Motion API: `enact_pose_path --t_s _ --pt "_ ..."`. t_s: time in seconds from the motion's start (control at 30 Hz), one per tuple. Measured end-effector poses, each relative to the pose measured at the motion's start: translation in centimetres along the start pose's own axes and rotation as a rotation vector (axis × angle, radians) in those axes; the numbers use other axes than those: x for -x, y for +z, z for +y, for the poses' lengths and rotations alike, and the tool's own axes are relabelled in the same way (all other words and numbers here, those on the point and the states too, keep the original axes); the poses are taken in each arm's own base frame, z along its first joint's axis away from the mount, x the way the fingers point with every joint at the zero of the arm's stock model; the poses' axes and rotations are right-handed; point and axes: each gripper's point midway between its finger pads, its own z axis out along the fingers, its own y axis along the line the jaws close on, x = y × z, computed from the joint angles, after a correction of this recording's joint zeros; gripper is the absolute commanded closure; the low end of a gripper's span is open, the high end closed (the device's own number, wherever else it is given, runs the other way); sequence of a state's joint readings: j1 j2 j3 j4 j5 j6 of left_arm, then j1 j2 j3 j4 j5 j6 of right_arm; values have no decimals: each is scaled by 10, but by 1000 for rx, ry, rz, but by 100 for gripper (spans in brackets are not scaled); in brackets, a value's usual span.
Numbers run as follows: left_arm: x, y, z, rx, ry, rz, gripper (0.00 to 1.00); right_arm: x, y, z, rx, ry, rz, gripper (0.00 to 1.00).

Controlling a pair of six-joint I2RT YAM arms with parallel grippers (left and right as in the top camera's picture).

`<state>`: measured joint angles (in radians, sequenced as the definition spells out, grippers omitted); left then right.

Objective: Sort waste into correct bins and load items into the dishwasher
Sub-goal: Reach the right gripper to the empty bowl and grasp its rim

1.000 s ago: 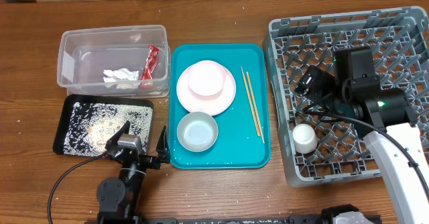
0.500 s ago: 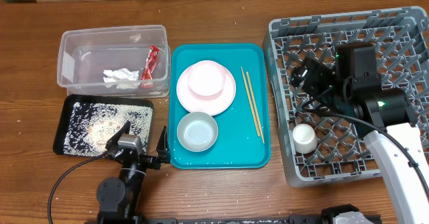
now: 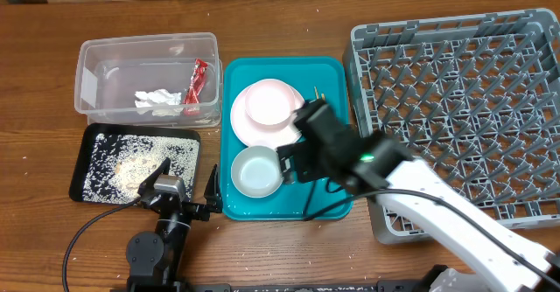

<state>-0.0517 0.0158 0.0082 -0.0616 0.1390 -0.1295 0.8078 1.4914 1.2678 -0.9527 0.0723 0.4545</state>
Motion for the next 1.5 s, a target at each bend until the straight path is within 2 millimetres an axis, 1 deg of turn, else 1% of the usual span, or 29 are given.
enact_pose_path --t_s 0.07,0.1,0.17,0.2,0.27,0.37,0.43,0.53,0.63,0.73,0.8,0.9,1.0,1.1,1.2,1.4,1.47,1.5 --pt "0 0 0 0 0 0 0 1 15 1 -31 -18 4 7" --pt "0 0 0 0 0 0 0 2 23 0 -46 -21 7 8" --pt "0 0 0 0 0 0 0 4 36 -4 -70 -21 16 12" --pt "0 0 0 0 -1 0 0 5 43 -5 -71 -21 23 16" --pt "0 0 0 0 -2 0 0 7 56 -3 -46 -36 43 19" --pt "0 0 0 0 -2 0 0 0 74 -2 0 -79 111 26" --pt "0 0 0 0 -2 0 0 -6 83 -3 17 -94 151 27" --pt "0 0 0 0 -3 0 0 -10 85 -5 36 -125 178 26" --pt "0 0 0 0 -2 0 0 -13 84 -10 26 -169 196 26" --pt "0 0 0 0 -3 0 0 -7 87 -11 23 -204 175 30" --pt "0 0 0 0 -2 0 0 -7 94 -11 25 -227 175 30" --pt "0 0 0 0 -2 0 0 -12 104 -13 20 -257 202 30" --pt "0 0 0 0 -2 0 0 -10 108 -9 43 -295 192 33" --pt "0 0 0 0 -3 0 0 -7 108 -5 63 -320 178 43" --pt "0 0 0 0 -3 0 0 -9 110 -3 78 -331 185 51" --pt "0 0 0 0 -3 0 0 -22 122 -1 110 -350 245 51" --pt "0 0 0 0 -3 0 0 -26 123 0 126 -363 261 56" --pt "0 0 0 0 -2 0 0 -27 123 1 130 -367 265 62"
